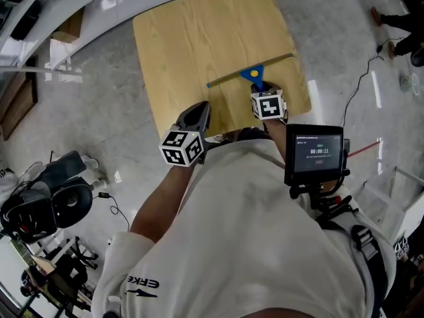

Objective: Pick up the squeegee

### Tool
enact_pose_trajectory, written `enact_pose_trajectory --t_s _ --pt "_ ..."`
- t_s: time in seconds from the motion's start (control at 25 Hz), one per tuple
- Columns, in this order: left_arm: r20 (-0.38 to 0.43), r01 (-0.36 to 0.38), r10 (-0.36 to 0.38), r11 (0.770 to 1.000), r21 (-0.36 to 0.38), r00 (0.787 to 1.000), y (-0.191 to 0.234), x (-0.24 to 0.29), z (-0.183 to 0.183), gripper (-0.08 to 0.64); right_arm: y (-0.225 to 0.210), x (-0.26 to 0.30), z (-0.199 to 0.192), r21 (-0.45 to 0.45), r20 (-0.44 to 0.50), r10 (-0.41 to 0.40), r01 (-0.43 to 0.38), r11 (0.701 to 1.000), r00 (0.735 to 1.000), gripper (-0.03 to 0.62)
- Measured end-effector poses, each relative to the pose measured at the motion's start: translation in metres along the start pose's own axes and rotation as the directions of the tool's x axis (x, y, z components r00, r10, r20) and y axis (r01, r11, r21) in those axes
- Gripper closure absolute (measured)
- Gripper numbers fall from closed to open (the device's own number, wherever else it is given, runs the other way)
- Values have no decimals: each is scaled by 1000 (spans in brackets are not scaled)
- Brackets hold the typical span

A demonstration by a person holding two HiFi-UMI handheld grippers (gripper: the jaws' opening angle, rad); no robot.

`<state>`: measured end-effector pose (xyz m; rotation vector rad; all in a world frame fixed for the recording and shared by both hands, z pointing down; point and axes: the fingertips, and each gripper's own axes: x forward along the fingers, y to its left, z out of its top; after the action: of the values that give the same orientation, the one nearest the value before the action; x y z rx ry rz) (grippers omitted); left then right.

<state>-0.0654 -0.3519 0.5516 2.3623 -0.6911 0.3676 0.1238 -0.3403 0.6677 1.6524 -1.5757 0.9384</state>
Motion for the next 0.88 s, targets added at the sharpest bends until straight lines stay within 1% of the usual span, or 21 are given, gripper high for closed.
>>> enact_pose_trajectory --t_s 0.28,0.56,0.76,0.88 --pt "5 12 -12 1000 3 1000 1 6 3 555 0 -7 9 27 78 7 -9 1000 997 460" --pt "8 23 -23 1000 7 1000 5 9 8 555 2 -18 28 53 160 19 -28 998 987 460" --pt "17 35 -36 999 12 999 10 15 19 554 3 -33 53 87 230 28 -49 995 973 460" --pt "31 48 -48 999 13 998 -4 2 9 555 7 -61 45 107 282 30 -62 992 959 460"
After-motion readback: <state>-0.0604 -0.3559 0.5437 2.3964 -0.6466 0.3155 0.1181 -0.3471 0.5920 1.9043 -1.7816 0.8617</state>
